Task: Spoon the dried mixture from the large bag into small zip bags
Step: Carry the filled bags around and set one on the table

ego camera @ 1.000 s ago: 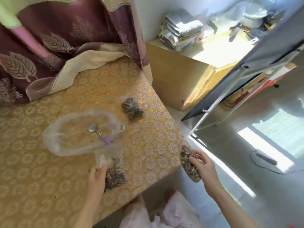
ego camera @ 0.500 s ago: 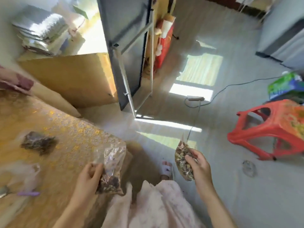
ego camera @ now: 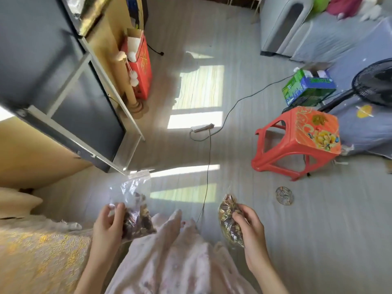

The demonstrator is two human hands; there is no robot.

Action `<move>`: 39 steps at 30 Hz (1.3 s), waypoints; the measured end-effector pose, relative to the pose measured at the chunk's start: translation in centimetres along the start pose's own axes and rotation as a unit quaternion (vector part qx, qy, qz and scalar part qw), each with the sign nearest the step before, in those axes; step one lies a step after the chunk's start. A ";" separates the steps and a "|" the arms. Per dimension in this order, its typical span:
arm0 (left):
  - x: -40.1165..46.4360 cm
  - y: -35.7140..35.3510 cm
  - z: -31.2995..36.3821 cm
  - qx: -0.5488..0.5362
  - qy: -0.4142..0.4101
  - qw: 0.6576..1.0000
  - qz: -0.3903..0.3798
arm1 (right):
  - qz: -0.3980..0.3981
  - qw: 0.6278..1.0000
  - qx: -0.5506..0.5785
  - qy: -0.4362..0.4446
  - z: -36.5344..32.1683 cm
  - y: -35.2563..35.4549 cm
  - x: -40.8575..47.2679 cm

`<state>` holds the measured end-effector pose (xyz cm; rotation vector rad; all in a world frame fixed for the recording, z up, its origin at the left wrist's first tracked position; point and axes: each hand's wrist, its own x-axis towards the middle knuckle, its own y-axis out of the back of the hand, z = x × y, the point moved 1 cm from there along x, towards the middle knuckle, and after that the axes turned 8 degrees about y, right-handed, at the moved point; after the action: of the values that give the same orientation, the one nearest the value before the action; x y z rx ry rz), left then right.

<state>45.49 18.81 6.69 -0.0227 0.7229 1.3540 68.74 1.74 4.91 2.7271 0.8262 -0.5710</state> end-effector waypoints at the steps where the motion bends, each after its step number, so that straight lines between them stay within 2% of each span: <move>1: 0.6 -0.4 0.7 0.009 -0.005 1.000 -0.001 | 0.002 1.000 0.001 -0.006 -0.2 0.1 0.7; 7: 5.3 -2.9 3.7 0.034 -0.003 0.998 -0.048 | 0.004 1.000 -0.006 -0.012 -2.2 -0.7 6.8; 16: 17.7 -5.8 10.9 0.002 0.035 0.998 -0.057 | 0.054 0.998 0.022 0.018 -7.4 -6.5 20.2; 19: 23.6 -5.6 13.9 0.047 0.024 0.997 -0.049 | 0.059 0.998 0.019 0.020 -9.4 -8.8 24.4; 22: 28.8 -6.8 18.5 0.106 -0.022 0.993 -0.056 | 0.068 0.997 0.031 0.012 -12.0 -10.7 28.4; 25: 32.8 -9.5 23.6 0.132 -0.047 0.987 -0.073 | 0.076 0.996 0.043 0.007 -14.5 -12.2 32.0; 31: 39.1 -16.9 31.5 0.090 -0.041 0.988 -0.119 | 0.099 0.993 0.069 0.011 -19.4 -14.2 40.1; 39: 46.2 -25.5 39.7 0.082 -0.082 0.988 -0.103 | 0.063 0.997 0.038 0.030 -26.5 -14.5 53.7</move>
<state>87.96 69.35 5.76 0.1397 0.6716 1.0817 109.37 48.09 3.95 2.8529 0.6532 -0.5047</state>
